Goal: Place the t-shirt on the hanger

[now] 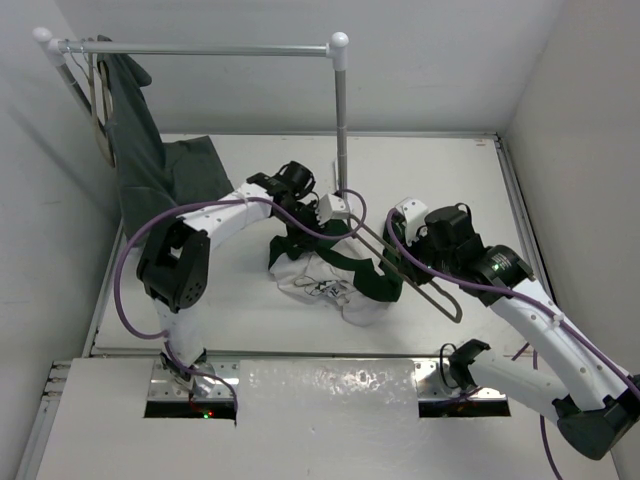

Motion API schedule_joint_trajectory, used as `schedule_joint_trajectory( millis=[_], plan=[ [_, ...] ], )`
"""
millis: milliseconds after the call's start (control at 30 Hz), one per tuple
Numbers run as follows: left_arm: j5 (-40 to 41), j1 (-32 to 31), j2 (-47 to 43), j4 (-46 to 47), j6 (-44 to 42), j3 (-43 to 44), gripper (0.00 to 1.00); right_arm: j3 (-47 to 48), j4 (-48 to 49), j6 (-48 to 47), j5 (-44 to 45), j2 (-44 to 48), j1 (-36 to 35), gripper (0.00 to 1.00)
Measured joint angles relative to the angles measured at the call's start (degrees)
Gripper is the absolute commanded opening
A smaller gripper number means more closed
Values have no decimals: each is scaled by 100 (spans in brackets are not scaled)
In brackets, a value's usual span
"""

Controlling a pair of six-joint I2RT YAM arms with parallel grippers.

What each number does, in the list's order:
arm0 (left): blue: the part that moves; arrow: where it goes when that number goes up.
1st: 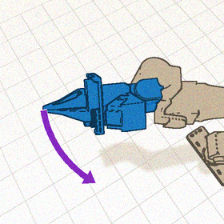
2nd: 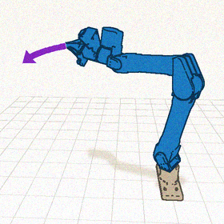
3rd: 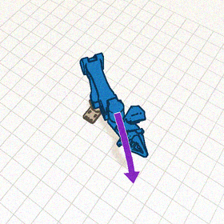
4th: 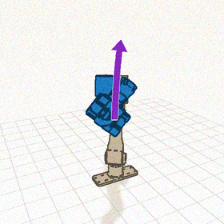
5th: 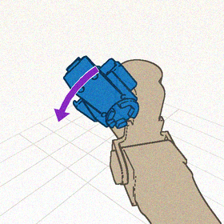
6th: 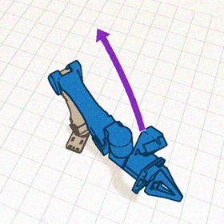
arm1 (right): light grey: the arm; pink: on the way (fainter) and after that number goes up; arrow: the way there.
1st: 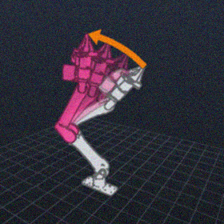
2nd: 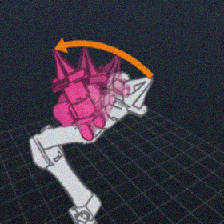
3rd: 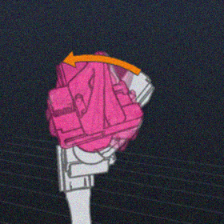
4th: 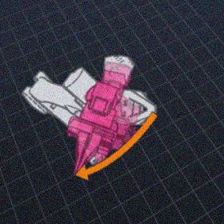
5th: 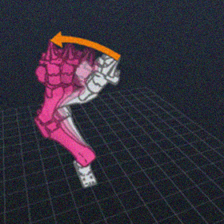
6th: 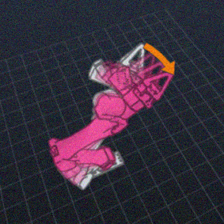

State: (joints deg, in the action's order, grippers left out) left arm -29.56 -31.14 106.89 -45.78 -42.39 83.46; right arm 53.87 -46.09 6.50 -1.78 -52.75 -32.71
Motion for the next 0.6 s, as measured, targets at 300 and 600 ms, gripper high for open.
schedule_joint_trajectory(
  millis=[300,600],
  plan=[
    [479,79,-13,487,87,-109,0,0,0,0,-20,9,0,0],
    [28,323,-11,273,367,289,0,9,186,-223,-688,11,0,0]
  ],
)
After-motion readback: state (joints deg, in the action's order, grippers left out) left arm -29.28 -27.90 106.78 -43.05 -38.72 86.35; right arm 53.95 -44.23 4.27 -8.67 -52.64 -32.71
